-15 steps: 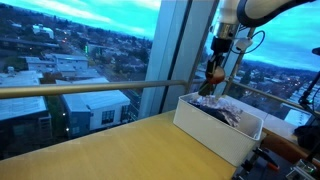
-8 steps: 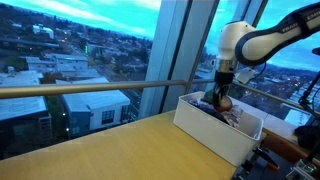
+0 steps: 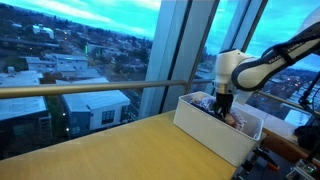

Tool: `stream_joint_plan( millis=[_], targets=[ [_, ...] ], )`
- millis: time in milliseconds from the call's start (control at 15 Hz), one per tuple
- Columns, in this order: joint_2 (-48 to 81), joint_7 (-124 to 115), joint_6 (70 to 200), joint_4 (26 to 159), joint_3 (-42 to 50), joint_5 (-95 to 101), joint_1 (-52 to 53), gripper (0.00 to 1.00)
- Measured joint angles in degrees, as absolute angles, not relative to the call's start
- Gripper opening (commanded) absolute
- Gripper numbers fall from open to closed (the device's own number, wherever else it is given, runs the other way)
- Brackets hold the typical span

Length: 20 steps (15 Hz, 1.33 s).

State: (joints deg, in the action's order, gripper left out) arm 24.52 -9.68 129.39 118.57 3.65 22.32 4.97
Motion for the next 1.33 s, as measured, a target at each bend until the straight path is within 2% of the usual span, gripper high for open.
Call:
stream_joint_plan(
  millis=[467, 600, 1000, 1333],
  targets=[
    [22.94, -9.89, 129.30, 118.40, 3.15, 22.27, 6.54, 0.88],
    [20.59, -9.89, 129.05, 118.31, 3.04, 22.27, 6.76, 1.00],
    [10.69, -9.87, 124.10, 116.25, 1.01, 22.21, 7.39, 1.00],
    [7.28, -9.84, 122.58, 114.15, -2.03, 20.57, 7.48, 1.00]
  ],
)
